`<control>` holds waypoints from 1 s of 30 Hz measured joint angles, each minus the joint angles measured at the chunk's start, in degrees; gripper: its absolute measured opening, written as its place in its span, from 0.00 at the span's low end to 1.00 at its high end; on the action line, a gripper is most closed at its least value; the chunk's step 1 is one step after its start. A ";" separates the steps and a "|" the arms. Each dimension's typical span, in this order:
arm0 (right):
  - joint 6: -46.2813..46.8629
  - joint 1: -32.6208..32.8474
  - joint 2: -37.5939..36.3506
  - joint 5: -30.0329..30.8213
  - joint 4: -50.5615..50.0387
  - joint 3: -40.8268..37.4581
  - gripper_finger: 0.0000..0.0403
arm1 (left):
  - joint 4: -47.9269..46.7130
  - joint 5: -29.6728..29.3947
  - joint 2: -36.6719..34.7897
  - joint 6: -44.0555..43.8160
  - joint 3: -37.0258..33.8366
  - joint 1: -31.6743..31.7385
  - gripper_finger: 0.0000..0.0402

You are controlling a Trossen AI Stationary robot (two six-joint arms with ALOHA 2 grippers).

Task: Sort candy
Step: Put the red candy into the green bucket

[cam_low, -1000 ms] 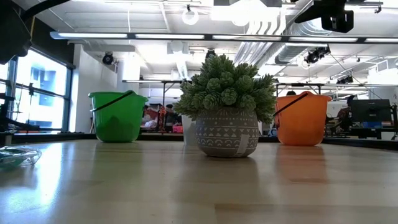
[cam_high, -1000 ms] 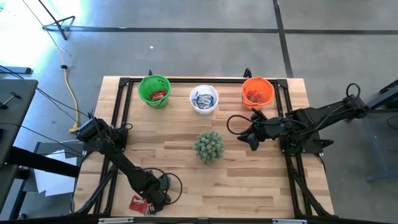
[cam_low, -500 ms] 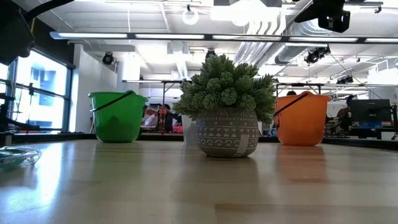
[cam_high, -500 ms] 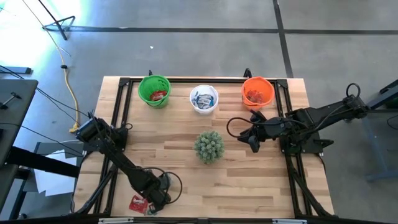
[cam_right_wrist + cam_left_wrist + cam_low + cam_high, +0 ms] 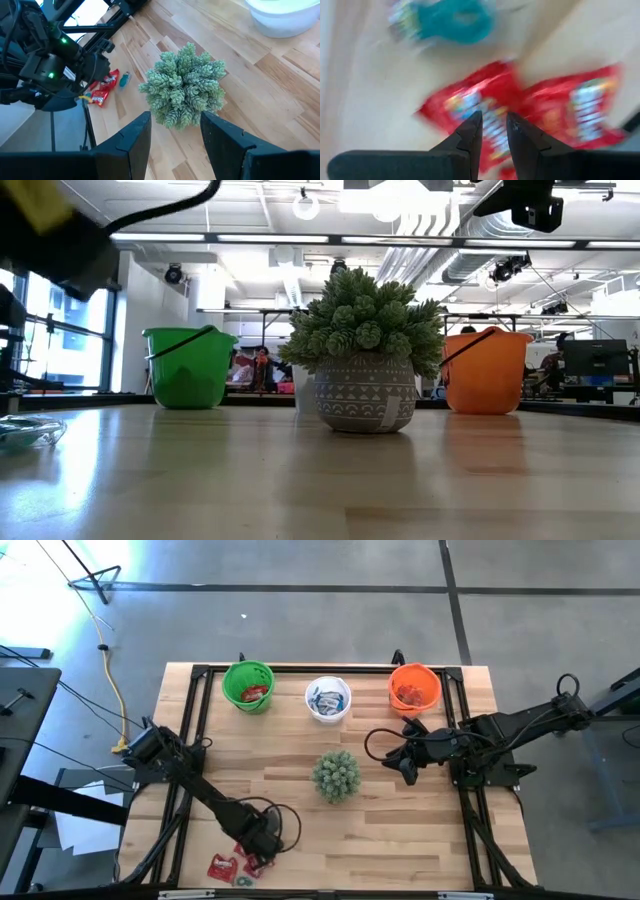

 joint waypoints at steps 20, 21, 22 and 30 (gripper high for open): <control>-0.02 0.00 -0.01 -0.02 -0.01 0.00 0.41 | -3.58 -5.81 -0.31 -1.99 -0.03 -5.79 0.19; -0.02 -0.02 0.00 -0.02 0.01 0.00 0.41 | -3.56 -5.96 -0.31 -2.01 -0.02 -5.79 0.19; -0.01 -0.02 -0.02 -0.02 -0.01 0.00 0.41 | -3.56 -6.04 -0.31 -2.01 -0.02 -5.79 0.19; -0.02 0.00 0.00 -0.02 0.01 0.00 0.41 | -2.97 -6.12 -0.59 -3.98 -0.04 -5.96 0.31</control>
